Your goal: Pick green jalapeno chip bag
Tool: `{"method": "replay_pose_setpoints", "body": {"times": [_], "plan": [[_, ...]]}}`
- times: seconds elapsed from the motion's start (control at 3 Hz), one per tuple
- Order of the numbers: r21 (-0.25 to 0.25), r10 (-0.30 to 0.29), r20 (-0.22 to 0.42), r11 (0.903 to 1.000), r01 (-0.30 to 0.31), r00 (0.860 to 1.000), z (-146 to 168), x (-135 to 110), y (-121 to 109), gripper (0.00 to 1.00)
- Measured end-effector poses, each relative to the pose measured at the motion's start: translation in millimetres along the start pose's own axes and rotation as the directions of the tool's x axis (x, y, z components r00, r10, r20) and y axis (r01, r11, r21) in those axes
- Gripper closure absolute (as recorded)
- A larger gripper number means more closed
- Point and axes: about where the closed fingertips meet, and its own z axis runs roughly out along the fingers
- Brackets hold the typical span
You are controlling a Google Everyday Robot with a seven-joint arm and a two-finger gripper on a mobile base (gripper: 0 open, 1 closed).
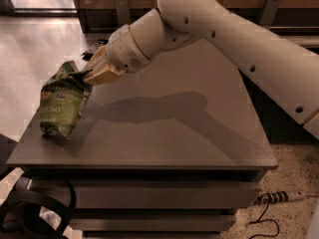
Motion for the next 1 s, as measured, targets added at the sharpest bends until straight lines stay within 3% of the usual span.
{"method": "replay_pose_setpoints", "body": {"times": [0.33, 1.0], "plan": [[0.026, -0.047, 0.029, 0.9986, 0.046, 0.998, -25, -20, -27, 1.00], [0.097, -0.121, 0.061, 0.9886, 0.115, 0.991, -67, -49, -42, 1.00]]}}
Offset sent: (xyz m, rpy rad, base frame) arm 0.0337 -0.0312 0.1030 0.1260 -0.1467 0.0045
